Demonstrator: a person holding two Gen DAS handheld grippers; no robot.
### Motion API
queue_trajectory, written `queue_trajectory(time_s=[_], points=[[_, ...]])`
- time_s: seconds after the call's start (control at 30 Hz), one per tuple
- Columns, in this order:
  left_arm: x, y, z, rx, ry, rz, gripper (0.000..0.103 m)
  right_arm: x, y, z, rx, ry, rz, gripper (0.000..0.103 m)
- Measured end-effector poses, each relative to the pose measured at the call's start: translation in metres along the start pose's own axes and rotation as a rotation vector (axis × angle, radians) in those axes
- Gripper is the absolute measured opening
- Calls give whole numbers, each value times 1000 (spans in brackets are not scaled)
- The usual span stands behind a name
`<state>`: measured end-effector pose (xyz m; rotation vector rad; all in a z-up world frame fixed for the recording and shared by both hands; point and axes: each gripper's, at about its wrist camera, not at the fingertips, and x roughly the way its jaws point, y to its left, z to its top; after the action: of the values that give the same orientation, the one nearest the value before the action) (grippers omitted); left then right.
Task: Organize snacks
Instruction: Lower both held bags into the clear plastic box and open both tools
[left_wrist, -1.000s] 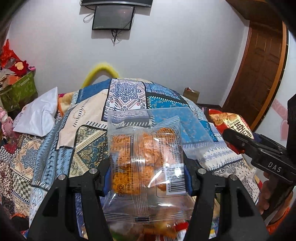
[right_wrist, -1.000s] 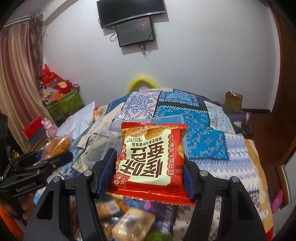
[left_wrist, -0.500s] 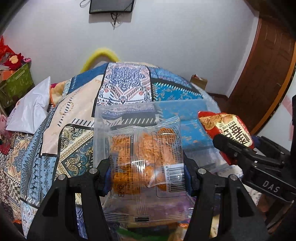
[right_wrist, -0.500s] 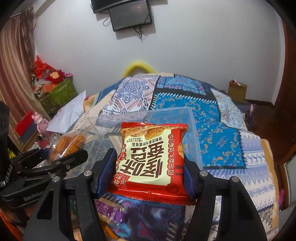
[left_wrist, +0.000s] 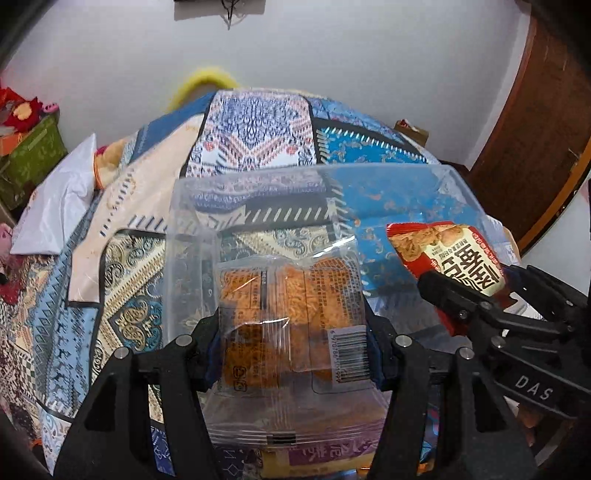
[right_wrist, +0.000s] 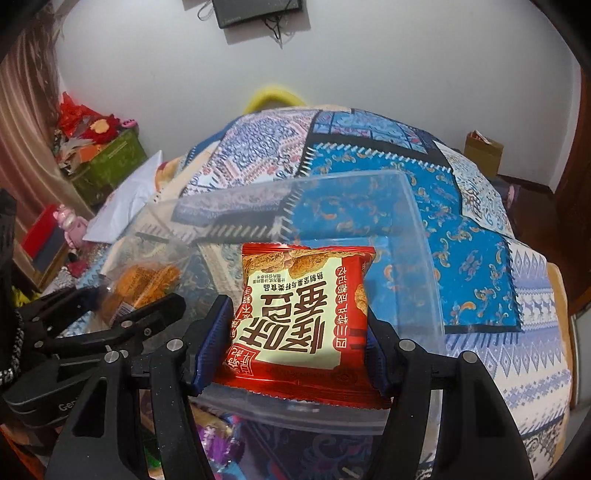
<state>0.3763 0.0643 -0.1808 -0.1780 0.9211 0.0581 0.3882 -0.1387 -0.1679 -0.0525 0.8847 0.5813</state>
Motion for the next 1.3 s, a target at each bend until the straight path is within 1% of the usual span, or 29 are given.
queue_trajectory(time_s=[0.07, 0.13, 0.2, 0.33, 0.5, 0.63, 0.73, 0.9, 1.03, 1.17, 1.3], points=[[4, 3, -1, -25, 19, 1, 61, 1, 1, -1, -14, 8, -12, 63], [3, 4, 0, -29, 17, 10, 63, 0, 3, -2, -26, 17, -18, 63], [2, 4, -1, -31, 19, 7, 65, -3, 4, -1, -27, 23, -7, 66], [-8, 1, -2, -17, 6, 9, 66, -9, 3, 0, -18, 23, 8, 67], [-38, -3, -1, 5, -46, 7, 69, -33, 5, 1, -19, -13, 15, 67], [-74, -2, -4, 9, -107, 6, 71, -59, 9, -1, -36, -58, -1, 68], [-99, 0, -11, 17, -137, 13, 76, -84, 11, -4, -43, -96, -10, 69], [-138, 8, -31, 33, -174, 27, 77, -116, 13, -14, -51, -145, -28, 75], [-161, 16, -52, 42, -175, 34, 79, -138, 15, -26, -56, -170, -39, 75], [-176, 25, -76, 45, -165, 42, 80, -154, 18, -40, -58, -183, -44, 76], [-180, 34, -98, 41, -136, 53, 81, -162, 20, -55, -57, -180, -53, 76]])
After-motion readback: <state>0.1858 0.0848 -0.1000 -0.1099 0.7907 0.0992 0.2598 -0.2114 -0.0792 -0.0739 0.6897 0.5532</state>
